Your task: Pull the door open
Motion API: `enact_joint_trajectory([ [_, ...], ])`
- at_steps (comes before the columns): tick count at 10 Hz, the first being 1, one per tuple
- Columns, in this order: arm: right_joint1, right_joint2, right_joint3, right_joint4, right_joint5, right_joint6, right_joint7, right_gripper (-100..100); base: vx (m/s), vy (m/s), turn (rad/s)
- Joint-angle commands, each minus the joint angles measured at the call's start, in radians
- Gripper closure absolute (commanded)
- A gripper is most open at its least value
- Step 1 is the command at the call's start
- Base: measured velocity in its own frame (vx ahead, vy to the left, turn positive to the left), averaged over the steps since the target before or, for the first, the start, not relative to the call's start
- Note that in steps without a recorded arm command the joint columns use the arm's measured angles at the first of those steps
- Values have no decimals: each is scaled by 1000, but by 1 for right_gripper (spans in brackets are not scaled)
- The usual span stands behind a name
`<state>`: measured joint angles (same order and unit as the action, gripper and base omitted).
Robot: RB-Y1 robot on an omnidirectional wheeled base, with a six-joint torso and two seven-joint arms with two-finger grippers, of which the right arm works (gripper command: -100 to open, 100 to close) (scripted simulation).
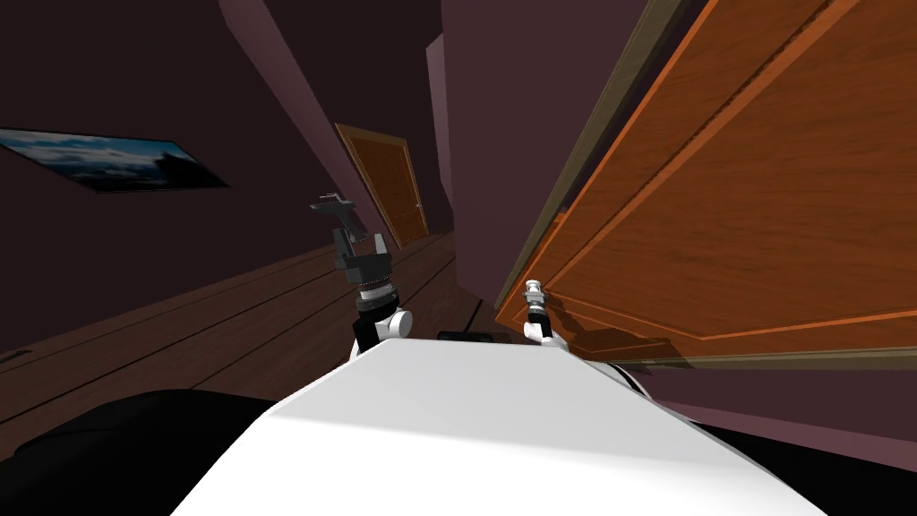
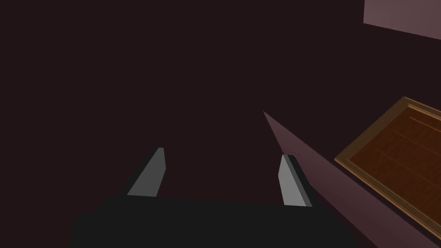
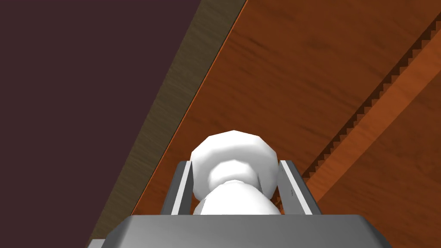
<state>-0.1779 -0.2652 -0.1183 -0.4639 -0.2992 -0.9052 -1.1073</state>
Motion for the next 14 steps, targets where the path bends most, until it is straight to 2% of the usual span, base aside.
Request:
enact_joint_trajectory([
  [1,17,3,-1,-7,-14,13,-47,100,-44,-12,77],
  [3,15,3,-1,-5,-25,14,-86,100,-61,-16,70],
  [5,15,3,-1,-5,-25,14,-86,100,-14,1,3],
  [7,12,2,-1,-1,-43,17,-152,100,-27,-8,71],
  [8,12,2,-1,-1,-43,17,-156,100,-38,-18,37],
  [9,11,2,-1,0,-51,18,-191,100,-49,-21,57],
  [11,11,2,-1,0,-51,18,-191,100,-25,-7,24],
  [14,7,2,-1,5,-75,21,-286,100,-46,-17,69],
])
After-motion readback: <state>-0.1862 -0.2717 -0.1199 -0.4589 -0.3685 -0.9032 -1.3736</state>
